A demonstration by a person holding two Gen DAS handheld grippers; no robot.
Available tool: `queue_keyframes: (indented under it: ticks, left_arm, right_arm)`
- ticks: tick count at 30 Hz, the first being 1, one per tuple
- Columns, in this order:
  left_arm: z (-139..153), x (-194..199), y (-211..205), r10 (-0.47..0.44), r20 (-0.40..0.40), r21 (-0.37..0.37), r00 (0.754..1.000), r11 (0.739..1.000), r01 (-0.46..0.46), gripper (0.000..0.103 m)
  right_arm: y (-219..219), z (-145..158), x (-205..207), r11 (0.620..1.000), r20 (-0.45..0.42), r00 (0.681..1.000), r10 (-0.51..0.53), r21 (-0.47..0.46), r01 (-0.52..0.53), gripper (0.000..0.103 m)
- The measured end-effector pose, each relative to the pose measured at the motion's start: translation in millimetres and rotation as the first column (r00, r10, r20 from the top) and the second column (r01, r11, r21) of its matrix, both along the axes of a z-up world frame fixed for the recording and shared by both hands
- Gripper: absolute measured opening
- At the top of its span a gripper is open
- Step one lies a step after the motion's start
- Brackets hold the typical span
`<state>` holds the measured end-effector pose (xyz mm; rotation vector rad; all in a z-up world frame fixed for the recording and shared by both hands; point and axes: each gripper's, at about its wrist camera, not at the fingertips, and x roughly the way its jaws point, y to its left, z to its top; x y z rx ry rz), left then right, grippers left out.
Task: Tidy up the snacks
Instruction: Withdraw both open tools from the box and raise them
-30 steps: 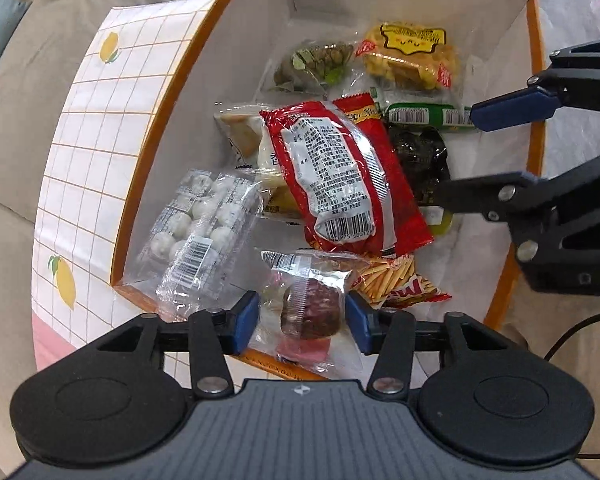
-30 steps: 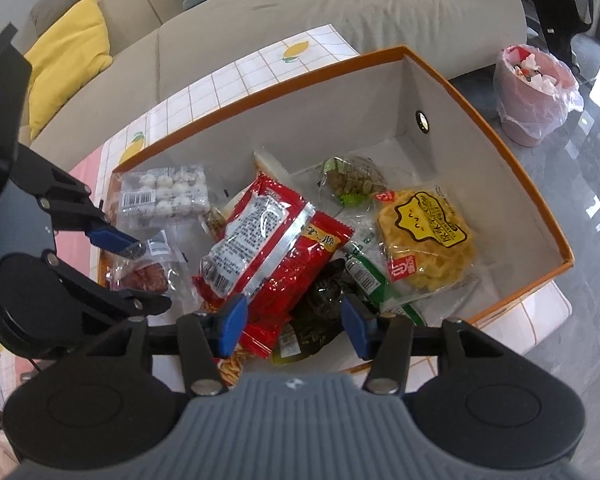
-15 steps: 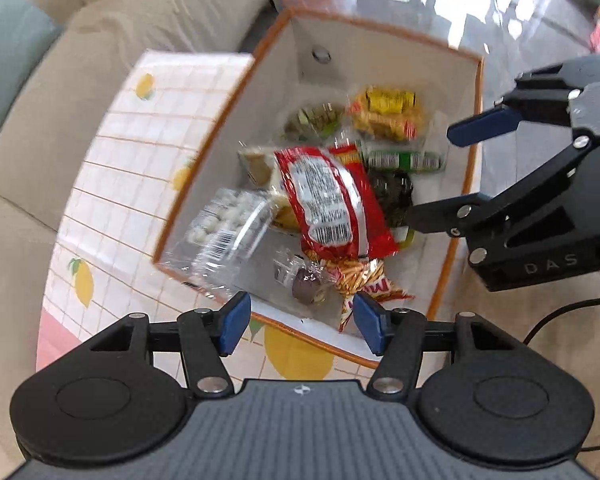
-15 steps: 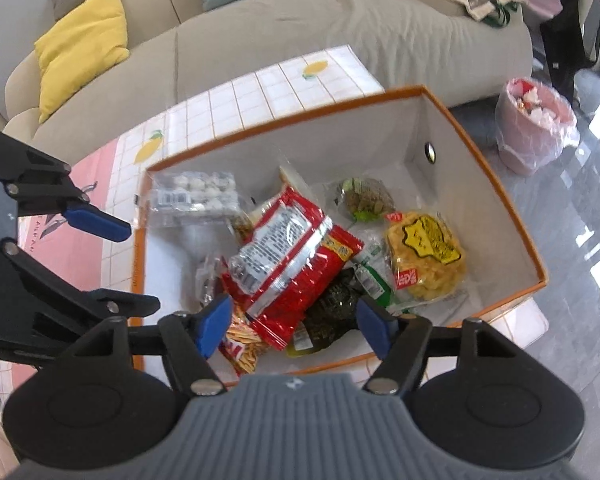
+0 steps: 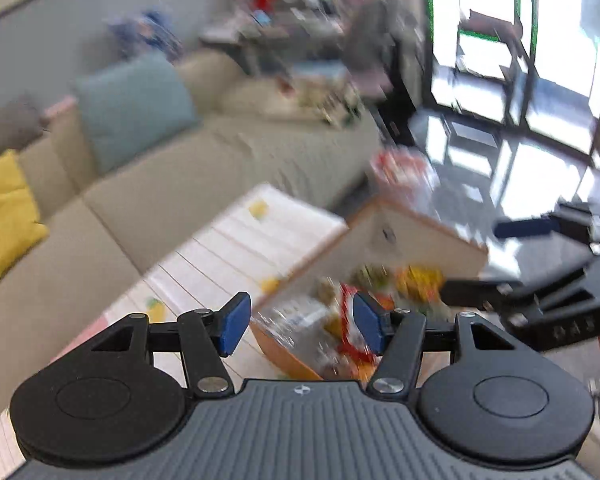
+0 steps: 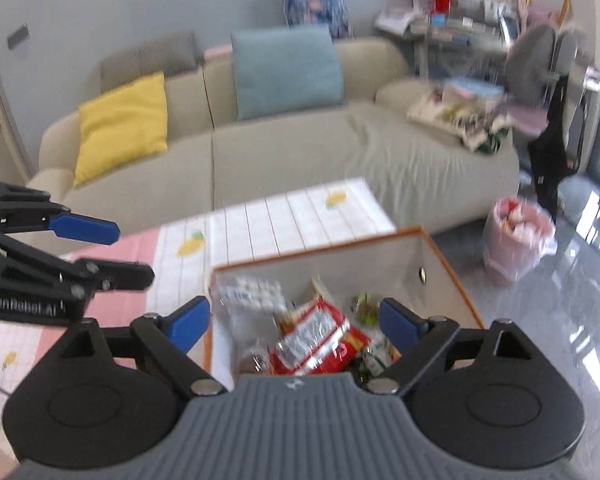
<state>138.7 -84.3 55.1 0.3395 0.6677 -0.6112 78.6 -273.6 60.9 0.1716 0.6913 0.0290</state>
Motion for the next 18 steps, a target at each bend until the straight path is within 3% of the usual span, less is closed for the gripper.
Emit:
queue_keyframes:
  ticks: [3,8,13,18]
  left_arm:
    - [10,-19,18,0.092,0.069,-0.07,0.993,0.994,-0.087,0.074]
    - [14,-54,40,0.217,0.14,-0.109,0.966,0.973,-0.203,0.077]
    - [16,-87,58,0.331,0.188,-0.161,0.924,0.939,-0.304,0.09]
    - [9,-117,61,0.396,0.215,-0.143,0.893,0.917,-0.373,0.091]
  right_arm:
    - [11,12,-22,1.0,0.086,0.996,0.001,-0.013,0.0,0.095]
    - [35,24,-51,1.0,0.169,0.985,0.021,-0.023,-0.017,0.097]
    - [56,27,-79,0.997,0.185,0.981,0.056,-0.066,-0.044,0.1]
    - [66,21,-106,0.994,0.165,0.982,0.093,-0.076,-0.081,0.1]
